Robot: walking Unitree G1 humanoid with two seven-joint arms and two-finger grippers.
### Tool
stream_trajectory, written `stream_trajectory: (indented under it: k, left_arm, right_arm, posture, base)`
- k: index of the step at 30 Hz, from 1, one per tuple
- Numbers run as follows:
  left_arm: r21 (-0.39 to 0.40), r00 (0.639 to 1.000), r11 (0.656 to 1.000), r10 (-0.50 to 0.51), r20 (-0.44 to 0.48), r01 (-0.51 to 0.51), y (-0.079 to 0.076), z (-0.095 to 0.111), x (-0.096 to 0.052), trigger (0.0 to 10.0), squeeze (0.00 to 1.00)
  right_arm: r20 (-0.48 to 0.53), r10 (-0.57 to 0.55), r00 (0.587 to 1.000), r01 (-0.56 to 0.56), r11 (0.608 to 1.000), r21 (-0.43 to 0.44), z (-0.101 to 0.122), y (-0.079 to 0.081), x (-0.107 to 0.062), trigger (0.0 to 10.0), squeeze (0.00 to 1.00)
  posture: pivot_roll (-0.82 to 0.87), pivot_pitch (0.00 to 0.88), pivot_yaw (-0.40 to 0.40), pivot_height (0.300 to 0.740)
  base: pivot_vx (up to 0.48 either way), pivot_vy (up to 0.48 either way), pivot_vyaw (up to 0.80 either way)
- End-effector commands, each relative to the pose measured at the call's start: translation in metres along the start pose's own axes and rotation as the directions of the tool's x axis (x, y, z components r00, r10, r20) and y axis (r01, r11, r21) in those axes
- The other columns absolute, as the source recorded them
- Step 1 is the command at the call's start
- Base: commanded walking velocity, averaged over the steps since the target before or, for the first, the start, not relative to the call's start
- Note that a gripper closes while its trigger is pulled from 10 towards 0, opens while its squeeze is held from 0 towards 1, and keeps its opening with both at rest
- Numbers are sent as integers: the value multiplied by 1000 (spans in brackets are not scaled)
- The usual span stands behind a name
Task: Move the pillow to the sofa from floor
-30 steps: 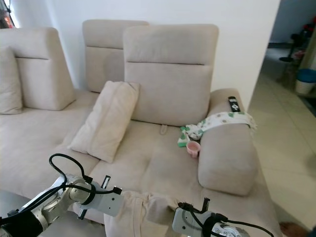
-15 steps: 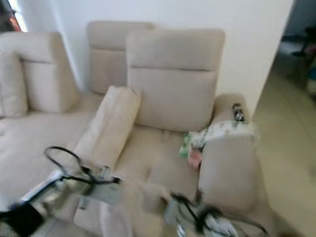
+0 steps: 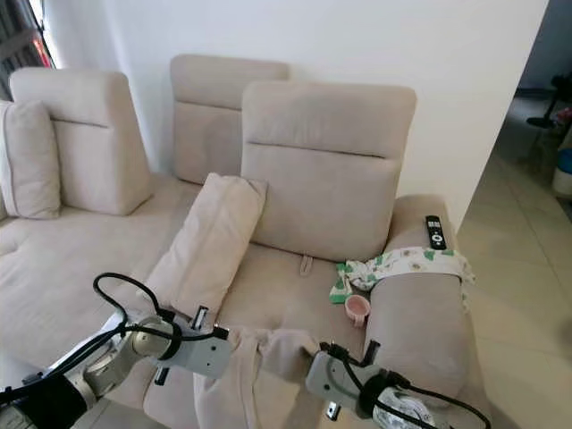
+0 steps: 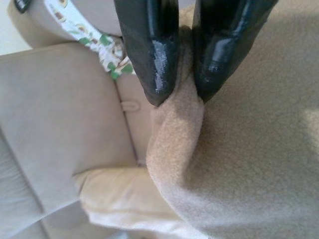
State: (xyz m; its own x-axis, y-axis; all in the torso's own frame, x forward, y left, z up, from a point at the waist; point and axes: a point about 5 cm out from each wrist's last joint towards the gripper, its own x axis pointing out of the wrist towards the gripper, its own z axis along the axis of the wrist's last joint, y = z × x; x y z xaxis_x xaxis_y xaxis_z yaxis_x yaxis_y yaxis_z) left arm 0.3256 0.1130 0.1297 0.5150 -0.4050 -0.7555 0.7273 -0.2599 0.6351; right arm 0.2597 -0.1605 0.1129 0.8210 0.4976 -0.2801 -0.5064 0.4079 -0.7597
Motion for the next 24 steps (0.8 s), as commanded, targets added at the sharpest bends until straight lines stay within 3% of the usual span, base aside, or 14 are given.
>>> stream_trajectory:
  k: [1, 12, 17, 22, 24]
  left_arm:
    - [19, 996, 997, 70, 51, -71, 11, 11, 0, 10000, 0]
    - [-16, 979, 983, 183, 95, -182, 29, 20, -2, 10000, 0]
    - [-115, 925, 937, 345, 160, -329, 54, 33, -10, 10000, 0]
    - [-172, 888, 901, 426, 172, -399, 68, 38, -16, 10000, 0]
    - [-226, 843, 861, 499, 200, -456, 81, 46, -24, 10000, 0]
  right_arm:
    - [82, -62, 995, 64, 998, -28, 18, -12, 2, 10000, 0]
    - [80, -93, 992, 96, 995, -29, 19, -18, 3, 10000, 0]
    - [114, -216, 970, 219, 976, -12, 26, -34, 3, 10000, 0]
    - [141, -289, 947, 292, 956, -1, 31, -45, 3, 10000, 0]
    - [160, -341, 926, 344, 939, 11, 36, -53, 2, 10000, 0]
  posture:
    - [-55, 0, 5, 740]
    - [-57, 0, 1, 740]
    - [-61, 0, 3, 740]
    - [-61, 0, 4, 740]
    - [-64, 0, 7, 740]
  base:
    - [0, 0, 0]
    - [0, 0, 0]
    - [0, 0, 0]
    - [0, 0, 0]
    - [0, 0, 0]
